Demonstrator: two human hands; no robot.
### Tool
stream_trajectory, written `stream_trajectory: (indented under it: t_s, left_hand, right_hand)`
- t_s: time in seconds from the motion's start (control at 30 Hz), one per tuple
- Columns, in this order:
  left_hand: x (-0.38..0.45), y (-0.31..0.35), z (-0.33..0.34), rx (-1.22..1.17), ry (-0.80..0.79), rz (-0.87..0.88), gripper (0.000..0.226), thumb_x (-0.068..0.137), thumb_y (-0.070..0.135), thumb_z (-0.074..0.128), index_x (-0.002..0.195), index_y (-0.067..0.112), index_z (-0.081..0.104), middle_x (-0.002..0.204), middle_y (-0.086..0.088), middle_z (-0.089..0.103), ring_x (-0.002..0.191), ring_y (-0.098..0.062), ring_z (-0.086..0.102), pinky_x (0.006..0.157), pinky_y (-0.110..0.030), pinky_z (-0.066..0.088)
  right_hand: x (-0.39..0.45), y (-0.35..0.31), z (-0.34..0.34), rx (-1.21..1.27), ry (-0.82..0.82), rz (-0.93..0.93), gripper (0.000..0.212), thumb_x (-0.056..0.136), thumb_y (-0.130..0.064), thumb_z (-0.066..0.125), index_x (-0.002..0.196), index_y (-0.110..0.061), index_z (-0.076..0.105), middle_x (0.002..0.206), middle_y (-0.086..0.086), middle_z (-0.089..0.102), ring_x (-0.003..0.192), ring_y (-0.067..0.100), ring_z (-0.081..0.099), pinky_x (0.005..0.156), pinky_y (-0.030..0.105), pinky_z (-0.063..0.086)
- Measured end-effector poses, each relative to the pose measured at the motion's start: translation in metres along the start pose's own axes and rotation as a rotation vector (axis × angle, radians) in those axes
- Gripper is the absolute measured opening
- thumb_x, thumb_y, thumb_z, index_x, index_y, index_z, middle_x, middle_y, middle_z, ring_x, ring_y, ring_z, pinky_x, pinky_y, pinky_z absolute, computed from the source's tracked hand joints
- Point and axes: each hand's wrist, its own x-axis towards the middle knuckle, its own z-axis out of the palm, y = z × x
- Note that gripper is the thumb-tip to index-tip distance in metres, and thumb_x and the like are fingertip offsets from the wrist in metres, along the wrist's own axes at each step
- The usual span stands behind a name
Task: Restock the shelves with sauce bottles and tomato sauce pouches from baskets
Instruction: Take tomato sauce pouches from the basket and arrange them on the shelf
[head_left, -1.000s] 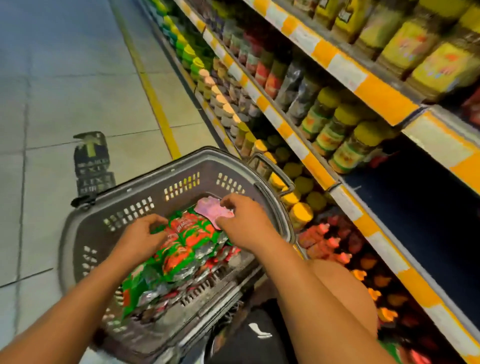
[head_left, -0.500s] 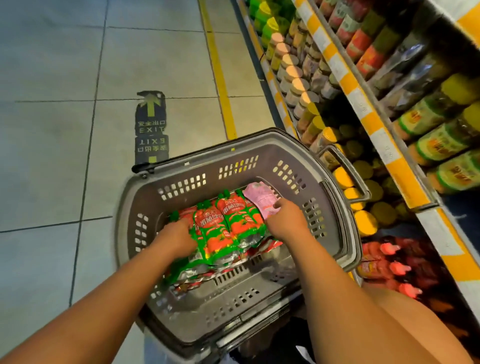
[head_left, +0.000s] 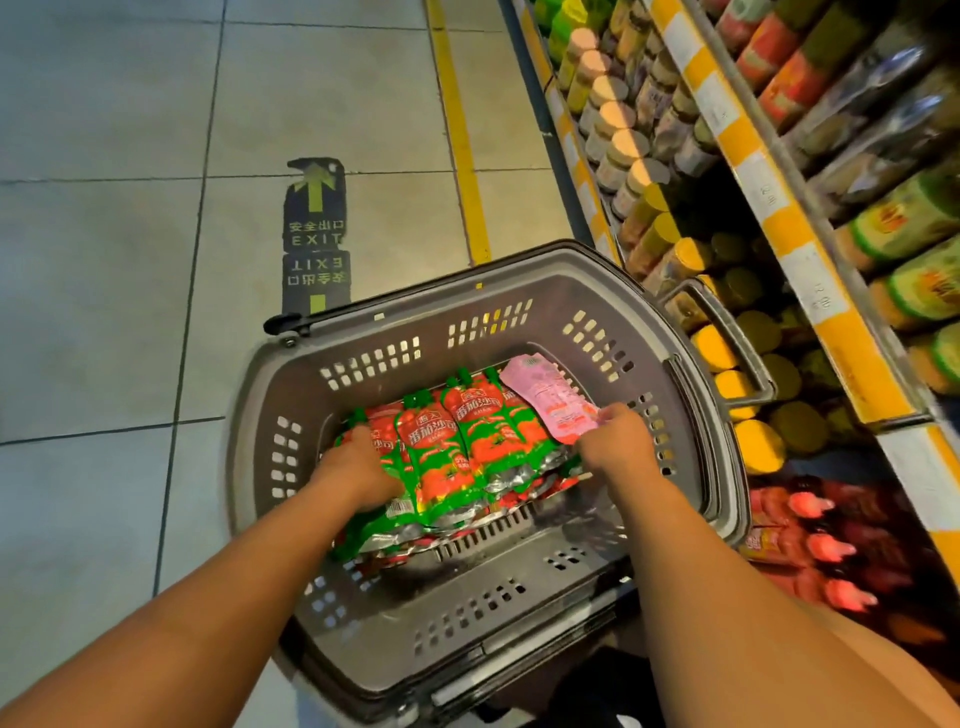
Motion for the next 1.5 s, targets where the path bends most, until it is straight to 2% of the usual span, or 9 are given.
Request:
stream_trajectory:
  t_s: [0.13, 0.3, 0.43, 0.53, 0.67, 0.83, 1.17, 1.33, 1.5]
  left_hand:
    - [0.004, 0.000, -0.001, -0.061, 0.030, -0.003, 0.109, 0.067, 0.034, 0.094, 0.152, 0.018, 0.027, 0.134, -0.010, 0.061, 0.121, -0.032, 0.062, 0.104, -0.046, 0.052]
    - [0.003, 0.001, -0.004, -0.059, 0.121, 0.005, 0.111, 0.071, 0.025, 0.089, 0.158, 0.026, 0.019, 0.135, -0.010, 0.059, 0.120, -0.034, 0.061, 0.100, -0.046, 0.054]
    - [0.003, 0.002, -0.006, -0.129, 0.151, -0.035, 0.109, 0.078, 0.018, 0.083, 0.161, 0.025, 0.013, 0.136, -0.012, 0.058, 0.120, -0.035, 0.061, 0.099, -0.047, 0.053]
    - [0.001, 0.003, -0.008, -0.230, 0.149, -0.084, 0.109, 0.076, 0.014, 0.085, 0.160, 0.020, 0.015, 0.134, -0.015, 0.059, 0.119, -0.037, 0.061, 0.099, -0.048, 0.054]
    - [0.000, 0.005, -0.011, -0.353, 0.138, -0.146, 0.094, 0.068, 0.011, 0.093, 0.143, 0.010, 0.036, 0.127, -0.017, 0.061, 0.113, -0.038, 0.063, 0.093, -0.049, 0.057]
    - [-0.001, 0.004, -0.010, -0.513, 0.022, -0.158, 0.040, 0.073, 0.002, 0.089, 0.097, 0.010, 0.058, 0.103, -0.014, 0.069, 0.094, -0.031, 0.067, 0.091, -0.047, 0.057]
    - [-0.004, 0.002, -0.004, -0.516, -0.026, -0.090, 0.031, 0.084, -0.004, 0.076, 0.109, 0.007, 0.063, 0.107, -0.018, 0.070, 0.098, -0.033, 0.068, 0.096, -0.050, 0.056]
    - [-0.016, 0.004, -0.008, -0.444, 0.106, -0.032, 0.026, 0.081, -0.003, 0.081, 0.084, 0.013, 0.060, 0.093, -0.016, 0.069, 0.090, -0.034, 0.069, 0.089, -0.046, 0.058]
    - [-0.034, 0.001, -0.018, -0.408, 0.184, 0.006, 0.032, 0.079, -0.001, 0.082, 0.097, 0.009, 0.058, 0.095, -0.016, 0.067, 0.086, -0.034, 0.067, 0.083, -0.049, 0.058]
  right_hand:
    - [0.001, -0.001, 0.001, 0.098, 0.015, 0.026, 0.030, 0.087, 0.001, 0.061, 0.113, -0.013, 0.064, 0.115, 0.020, 0.069, 0.103, 0.040, 0.066, 0.083, 0.043, 0.056]
    - [0.001, -0.005, 0.001, 0.273, 0.004, 0.025, 0.034, 0.088, 0.004, 0.062, 0.112, -0.018, 0.069, 0.110, 0.012, 0.070, 0.090, 0.034, 0.069, 0.063, 0.034, 0.048]
    - [-0.006, -0.015, -0.006, 0.301, 0.101, -0.059, 0.027, 0.092, -0.004, 0.064, 0.114, -0.016, 0.074, 0.075, 0.007, 0.070, 0.055, 0.019, 0.056, 0.047, 0.027, 0.040]
    - [-0.016, -0.023, -0.010, 0.277, 0.197, -0.149, 0.021, 0.094, -0.009, 0.065, 0.111, -0.013, 0.076, 0.064, 0.004, 0.064, 0.047, 0.017, 0.050, 0.046, 0.025, 0.038]
    - [-0.027, -0.032, -0.016, 0.263, 0.235, -0.199, 0.014, 0.089, -0.015, 0.073, 0.103, -0.017, 0.077, 0.066, 0.001, 0.064, 0.049, 0.014, 0.052, 0.047, 0.024, 0.036]
    - [-0.033, -0.031, -0.023, 0.233, 0.222, -0.198, 0.020, 0.085, -0.004, 0.072, 0.099, -0.019, 0.074, 0.068, 0.001, 0.063, 0.048, 0.014, 0.050, 0.045, 0.023, 0.033]
    - [-0.048, -0.026, -0.039, 0.073, 0.388, -0.322, 0.010, 0.093, -0.023, 0.074, 0.103, -0.024, 0.071, 0.102, -0.003, 0.064, 0.089, 0.018, 0.057, 0.074, 0.031, 0.043]
    - [-0.055, -0.014, -0.050, 0.007, 0.446, -0.390, 0.013, 0.092, -0.024, 0.075, 0.105, -0.022, 0.073, 0.106, -0.004, 0.051, 0.110, 0.022, 0.051, 0.080, 0.032, 0.044]
    - [-0.065, -0.002, -0.061, -0.037, 0.483, -0.385, 0.006, 0.095, -0.019, 0.072, 0.100, -0.018, 0.073, 0.107, -0.001, 0.054, 0.108, 0.022, 0.052, 0.083, 0.034, 0.046]
